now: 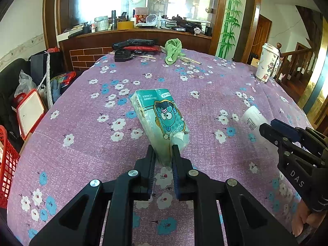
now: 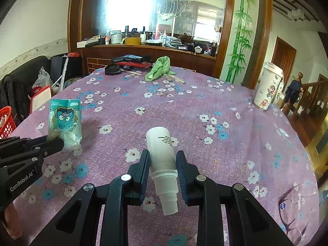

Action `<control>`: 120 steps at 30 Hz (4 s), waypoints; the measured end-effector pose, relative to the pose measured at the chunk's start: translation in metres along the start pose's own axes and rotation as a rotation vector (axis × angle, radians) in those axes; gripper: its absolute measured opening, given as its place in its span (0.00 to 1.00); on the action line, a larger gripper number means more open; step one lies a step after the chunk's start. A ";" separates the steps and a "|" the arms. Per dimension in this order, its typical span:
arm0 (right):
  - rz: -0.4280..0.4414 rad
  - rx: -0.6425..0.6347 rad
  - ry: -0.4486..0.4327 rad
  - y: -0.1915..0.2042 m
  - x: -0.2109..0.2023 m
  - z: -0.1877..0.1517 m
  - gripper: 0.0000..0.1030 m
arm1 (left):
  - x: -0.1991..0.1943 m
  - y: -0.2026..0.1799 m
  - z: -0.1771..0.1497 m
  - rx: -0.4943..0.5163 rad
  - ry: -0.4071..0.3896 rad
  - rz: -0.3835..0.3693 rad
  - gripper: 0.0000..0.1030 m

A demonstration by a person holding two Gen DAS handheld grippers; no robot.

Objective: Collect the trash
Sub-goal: 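Carry the tissue pack and spray bottle over the red basket, then open both tools to drop the tissue pack and spray bottle into the basket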

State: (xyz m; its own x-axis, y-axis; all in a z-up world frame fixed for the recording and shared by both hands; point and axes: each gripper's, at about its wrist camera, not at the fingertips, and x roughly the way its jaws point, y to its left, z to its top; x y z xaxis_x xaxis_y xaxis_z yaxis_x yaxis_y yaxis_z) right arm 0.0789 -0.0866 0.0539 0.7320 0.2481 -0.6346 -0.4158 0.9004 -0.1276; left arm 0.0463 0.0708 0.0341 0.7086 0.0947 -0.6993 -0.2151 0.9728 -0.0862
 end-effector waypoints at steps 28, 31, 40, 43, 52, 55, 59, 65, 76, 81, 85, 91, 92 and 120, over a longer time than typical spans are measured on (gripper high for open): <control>0.132 0.065 0.010 0.032 -0.042 0.009 0.27 | -0.069 0.044 -0.012 -0.013 -0.072 0.024 0.14; 0.159 0.063 0.006 0.044 -0.055 0.010 0.27 | -0.075 0.052 -0.017 -0.017 -0.073 0.027 0.14; 0.235 0.031 0.015 0.097 -0.070 0.012 0.27 | -0.100 0.091 -0.029 -0.058 -0.096 0.038 0.14; 0.269 0.017 0.019 0.118 -0.072 0.016 0.27 | -0.108 0.109 -0.033 -0.080 -0.104 0.048 0.14; 0.333 -0.042 0.033 0.183 -0.070 0.030 0.27 | -0.121 0.169 -0.042 -0.167 -0.114 0.086 0.14; 0.359 -0.054 0.045 0.201 -0.067 0.036 0.28 | -0.129 0.196 -0.046 -0.209 -0.124 0.098 0.14; 0.403 -0.067 0.059 0.228 -0.063 0.045 0.28 | -0.138 0.232 -0.051 -0.259 -0.133 0.130 0.14; 0.471 -0.110 0.081 0.278 -0.058 0.056 0.28 | -0.150 0.292 -0.066 -0.318 -0.131 0.202 0.14; 0.576 -0.159 0.122 0.360 -0.043 0.074 0.27 | -0.152 0.357 -0.089 -0.363 -0.094 0.267 0.14; 0.597 -0.167 0.129 0.383 -0.035 0.082 0.28 | -0.148 0.361 -0.089 -0.368 -0.090 0.267 0.14; 0.608 -0.160 0.135 0.392 -0.028 0.086 0.28 | -0.145 0.366 -0.088 -0.368 -0.080 0.266 0.15; 0.619 -0.146 0.149 0.401 -0.019 0.089 0.28 | -0.142 0.368 -0.087 -0.360 -0.074 0.264 0.15; 0.617 -0.145 0.148 0.402 -0.018 0.090 0.28 | -0.141 0.368 -0.087 -0.359 -0.074 0.262 0.15; 0.602 -0.099 0.099 0.383 -0.030 0.093 0.44 | -0.155 0.356 -0.083 -0.326 -0.128 0.345 0.57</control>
State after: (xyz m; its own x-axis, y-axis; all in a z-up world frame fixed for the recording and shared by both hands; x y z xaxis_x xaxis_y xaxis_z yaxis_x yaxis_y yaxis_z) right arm -0.0523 0.2836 0.0947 0.3018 0.6640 -0.6841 -0.7921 0.5740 0.2077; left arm -0.1953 0.3850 0.0529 0.6316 0.4449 -0.6350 -0.6363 0.7653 -0.0967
